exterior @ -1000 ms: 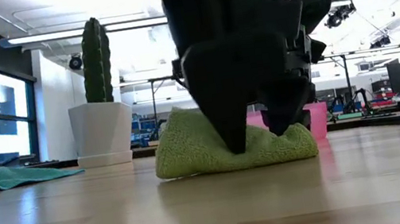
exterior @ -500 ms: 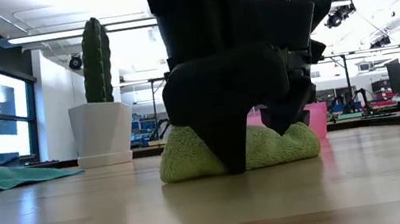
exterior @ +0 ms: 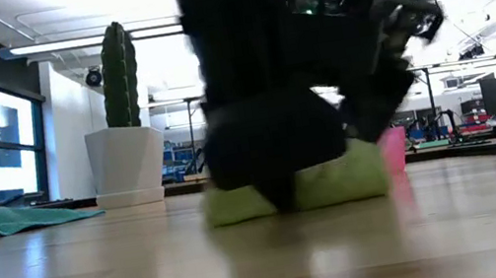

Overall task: Roll microfiber towels into tight, uniform cylinder then place into a basket
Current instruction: Put the light green microfiber cloth into the pink bin

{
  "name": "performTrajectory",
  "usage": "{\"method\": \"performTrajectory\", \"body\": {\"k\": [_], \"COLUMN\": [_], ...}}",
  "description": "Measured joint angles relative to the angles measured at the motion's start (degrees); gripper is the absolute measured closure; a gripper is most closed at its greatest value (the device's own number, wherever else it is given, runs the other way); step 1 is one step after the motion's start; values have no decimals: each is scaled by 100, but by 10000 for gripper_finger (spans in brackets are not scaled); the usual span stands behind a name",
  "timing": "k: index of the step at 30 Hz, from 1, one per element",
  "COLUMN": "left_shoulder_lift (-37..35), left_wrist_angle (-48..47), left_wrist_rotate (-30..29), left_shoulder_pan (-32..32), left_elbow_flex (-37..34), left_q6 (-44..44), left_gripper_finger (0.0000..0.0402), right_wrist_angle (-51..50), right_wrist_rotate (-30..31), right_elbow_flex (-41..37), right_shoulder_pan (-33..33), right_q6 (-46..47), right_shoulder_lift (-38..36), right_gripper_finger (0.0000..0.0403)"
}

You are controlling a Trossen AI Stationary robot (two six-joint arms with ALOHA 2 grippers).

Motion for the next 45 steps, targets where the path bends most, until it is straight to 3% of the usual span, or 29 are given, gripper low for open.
{"method": "performTrajectory", "body": {"k": [4,8,11,17,21,25,30,35,39,45], "left_shoulder_lift": [-51,-398,-851,-2280,-3140,-3470,-3467,-3548,-3729,-3791], "left_wrist_angle": [132,328,1078,3546,5790,7181,7428,8145,7906,7814], "left_wrist_rotate": [-156,64,287,1804,2682,2106,1646,1599,1581,1293], "left_shoulder_pan": [-102,-117,-115,129,459,651,780,1093,1501,2396], "left_elbow_flex": [-286,-1116,-1886,-3955,-5709,-6654,-6774,-6678,-6261,-5544], "left_q6": [-46,35,355,1030,731,539,688,1198,1834,3470], "left_gripper_finger": [391,394,395,395,395,395,395,394,394,394], "right_wrist_angle": [-1233,-2047,-2213,-2360,-2294,-2235,-2279,-2314,-2359,-2538], "right_wrist_rotate": [165,171,167,236,1196,2787,4577,5781,6106,6183], "right_elbow_flex": [-5,-15,-13,-13,-11,-11,-6,-2,-2,0], "right_shoulder_pan": [217,543,802,1372,1837,2298,2712,2987,3086,3088], "right_q6": [-154,-250,-201,214,806,1210,1612,1853,1840,1340], "right_shoulder_lift": [-353,-723,-1023,-1800,-2377,-2925,-3521,-3939,-4121,-4195], "right_gripper_finger": [321,288,274,270,270,269,269,270,269,269]}}
